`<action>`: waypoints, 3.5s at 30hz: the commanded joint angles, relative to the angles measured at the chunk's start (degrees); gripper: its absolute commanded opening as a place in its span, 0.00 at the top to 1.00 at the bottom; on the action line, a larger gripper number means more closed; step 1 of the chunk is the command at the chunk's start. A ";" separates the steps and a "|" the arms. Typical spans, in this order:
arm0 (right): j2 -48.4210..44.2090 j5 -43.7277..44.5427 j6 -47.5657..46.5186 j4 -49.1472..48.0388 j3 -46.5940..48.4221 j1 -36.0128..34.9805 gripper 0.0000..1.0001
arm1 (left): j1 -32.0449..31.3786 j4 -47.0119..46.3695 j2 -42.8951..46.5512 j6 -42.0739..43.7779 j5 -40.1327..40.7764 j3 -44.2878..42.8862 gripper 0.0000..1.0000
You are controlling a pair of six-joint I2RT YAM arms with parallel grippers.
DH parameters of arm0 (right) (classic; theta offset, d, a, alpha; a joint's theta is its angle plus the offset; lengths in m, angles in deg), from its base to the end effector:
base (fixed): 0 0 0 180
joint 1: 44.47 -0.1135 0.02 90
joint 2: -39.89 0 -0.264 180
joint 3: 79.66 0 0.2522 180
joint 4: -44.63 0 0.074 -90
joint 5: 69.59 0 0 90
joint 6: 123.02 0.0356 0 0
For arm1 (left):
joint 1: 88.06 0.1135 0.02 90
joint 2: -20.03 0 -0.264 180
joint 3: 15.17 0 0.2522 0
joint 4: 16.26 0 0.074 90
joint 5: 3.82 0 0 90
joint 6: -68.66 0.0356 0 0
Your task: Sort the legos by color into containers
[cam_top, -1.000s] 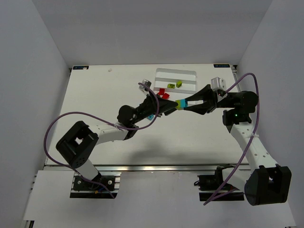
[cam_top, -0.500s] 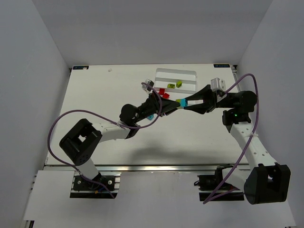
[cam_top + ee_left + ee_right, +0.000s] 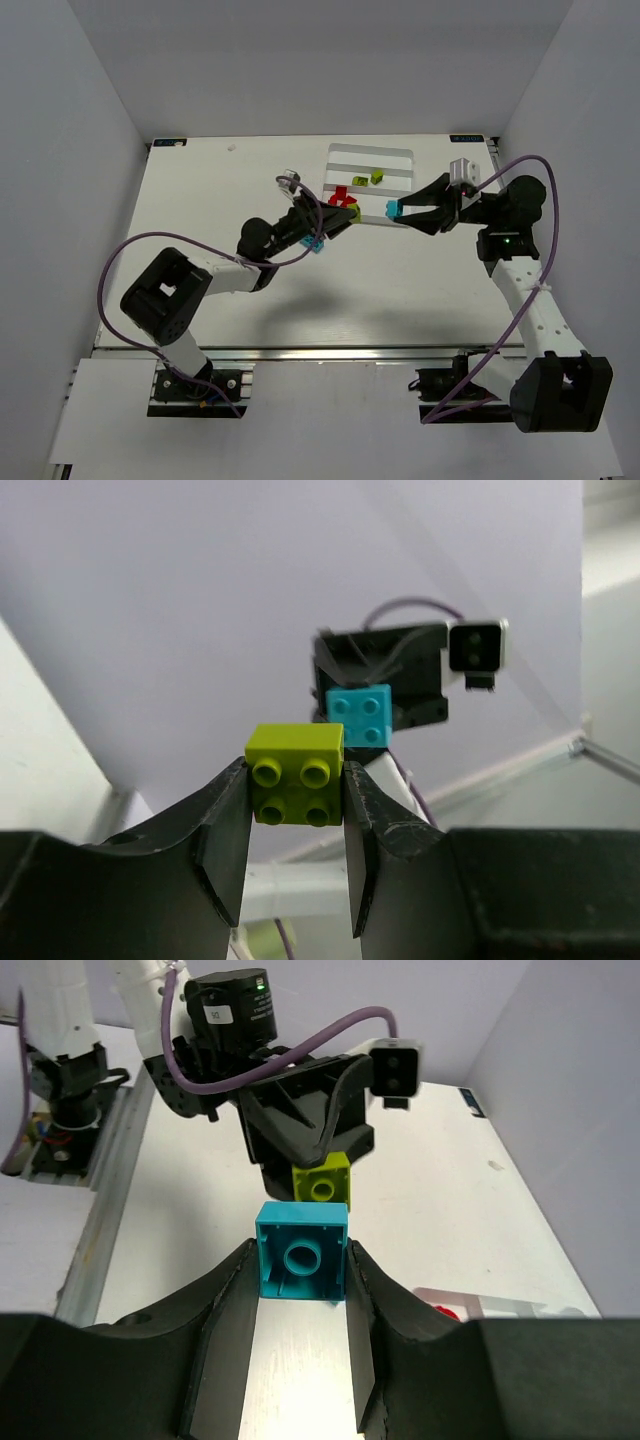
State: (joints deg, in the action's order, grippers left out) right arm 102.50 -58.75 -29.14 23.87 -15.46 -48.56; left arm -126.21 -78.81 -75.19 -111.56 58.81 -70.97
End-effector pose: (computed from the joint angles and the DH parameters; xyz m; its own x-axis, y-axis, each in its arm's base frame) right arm 0.2222 0.0509 0.3856 0.3162 0.0354 -0.9480 -0.9430 0.1207 -0.3100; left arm 0.2541 -0.2204 0.2577 -0.8822 -0.4363 -0.1771 0.3055 -0.2443 -0.9203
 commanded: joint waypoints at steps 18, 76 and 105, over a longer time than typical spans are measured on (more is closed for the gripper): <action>26.58 57.17 -7.58 36.89 24.43 -0.03 1.00 | 7.04 75.94 5.41 66.11 9.52 -24.30 1.00; 14.48 36.44 3.95 31.88 13.12 6.91 0.59 | 7.04 72.27 -44.17 76.86 26.32 -74.59 0.88; 39.42 50.41 -20.76 58.17 24.70 -25.69 0.11 | 12.84 92.29 25.05 71.75 35.63 -17.48 0.42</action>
State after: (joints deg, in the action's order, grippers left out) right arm 139.11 -14.31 -50.06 79.16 4.43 -72.08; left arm -113.64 4.85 -58.32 -39.23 90.61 -95.32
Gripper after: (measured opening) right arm 0.850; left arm 0.515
